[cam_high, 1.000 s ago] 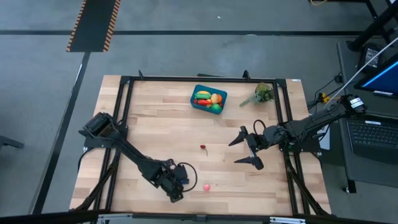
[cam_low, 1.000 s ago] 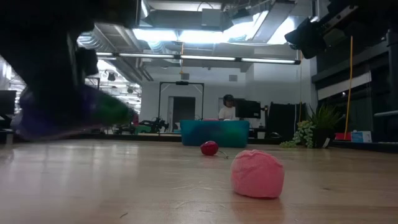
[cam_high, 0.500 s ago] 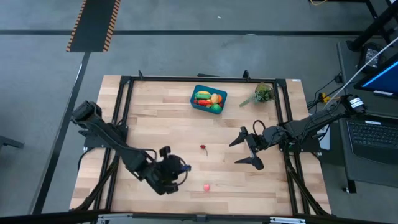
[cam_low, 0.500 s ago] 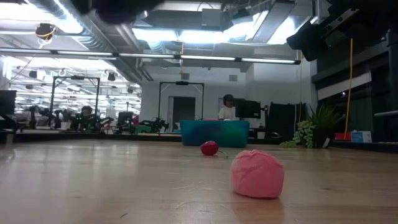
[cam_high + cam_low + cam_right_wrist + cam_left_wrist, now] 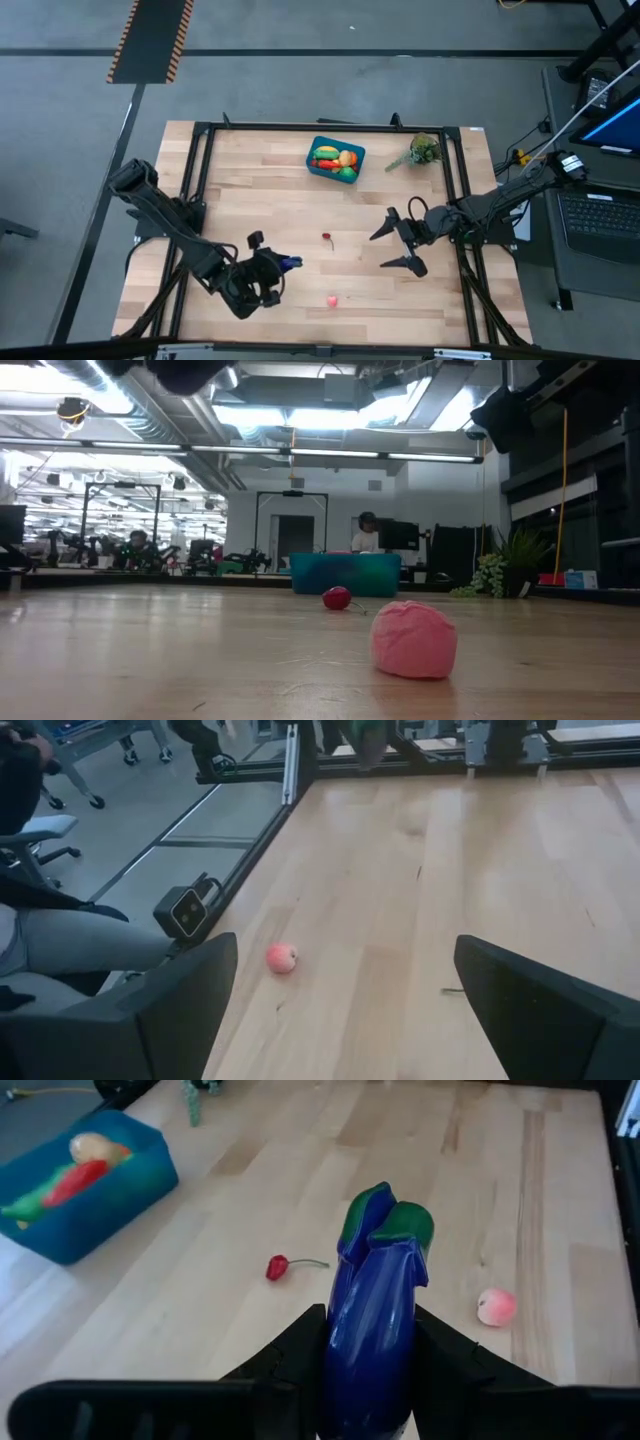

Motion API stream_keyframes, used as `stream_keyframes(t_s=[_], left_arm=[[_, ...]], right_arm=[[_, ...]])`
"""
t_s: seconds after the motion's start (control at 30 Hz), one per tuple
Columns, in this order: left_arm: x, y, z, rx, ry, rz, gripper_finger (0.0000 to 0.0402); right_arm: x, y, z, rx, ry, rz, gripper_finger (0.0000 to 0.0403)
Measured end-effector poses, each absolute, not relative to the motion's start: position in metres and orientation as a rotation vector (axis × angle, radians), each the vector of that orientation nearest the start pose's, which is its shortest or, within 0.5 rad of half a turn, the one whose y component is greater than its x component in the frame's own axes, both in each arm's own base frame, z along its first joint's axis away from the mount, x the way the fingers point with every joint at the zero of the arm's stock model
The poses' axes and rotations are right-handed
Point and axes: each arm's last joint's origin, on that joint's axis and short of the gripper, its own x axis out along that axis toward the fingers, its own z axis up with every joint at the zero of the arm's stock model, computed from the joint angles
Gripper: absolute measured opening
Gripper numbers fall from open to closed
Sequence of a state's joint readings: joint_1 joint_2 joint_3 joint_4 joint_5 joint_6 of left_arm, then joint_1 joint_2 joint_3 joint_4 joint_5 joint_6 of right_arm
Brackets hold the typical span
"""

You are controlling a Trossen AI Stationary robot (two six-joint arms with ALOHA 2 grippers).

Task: Pick and placing Produce into tupperware
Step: Put the blue eggplant into the blue bin

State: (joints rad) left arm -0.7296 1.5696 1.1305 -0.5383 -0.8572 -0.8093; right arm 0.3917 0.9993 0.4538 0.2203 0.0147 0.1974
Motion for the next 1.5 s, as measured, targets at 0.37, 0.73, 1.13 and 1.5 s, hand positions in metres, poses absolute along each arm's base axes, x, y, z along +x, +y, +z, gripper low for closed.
stream_keyframes(t_s=[0.37,0.73,1.13,1.5], left_arm=[[0.26,-0.185,0.212,-0.121,0.476,0.263,0.0103],[0.28,-0.153,0.197,-0.139,0.355,0.058,0.0101],[0.306,-0.094,0.193,-0.089,0.386,-0.036,0.01],[0.322,-0.023,0.2,-0.071,0.327,-0.106,0.01]], right_arm=[[0.194,0.08,0.219,0.127,0.356,0.341,0.0375],[0.191,0.088,0.221,0.058,0.322,0.398,0.0375],[0.194,0.082,0.222,0.015,0.297,0.368,0.0375],[0.2,0.067,0.222,0.007,0.293,0.296,0.0375]])
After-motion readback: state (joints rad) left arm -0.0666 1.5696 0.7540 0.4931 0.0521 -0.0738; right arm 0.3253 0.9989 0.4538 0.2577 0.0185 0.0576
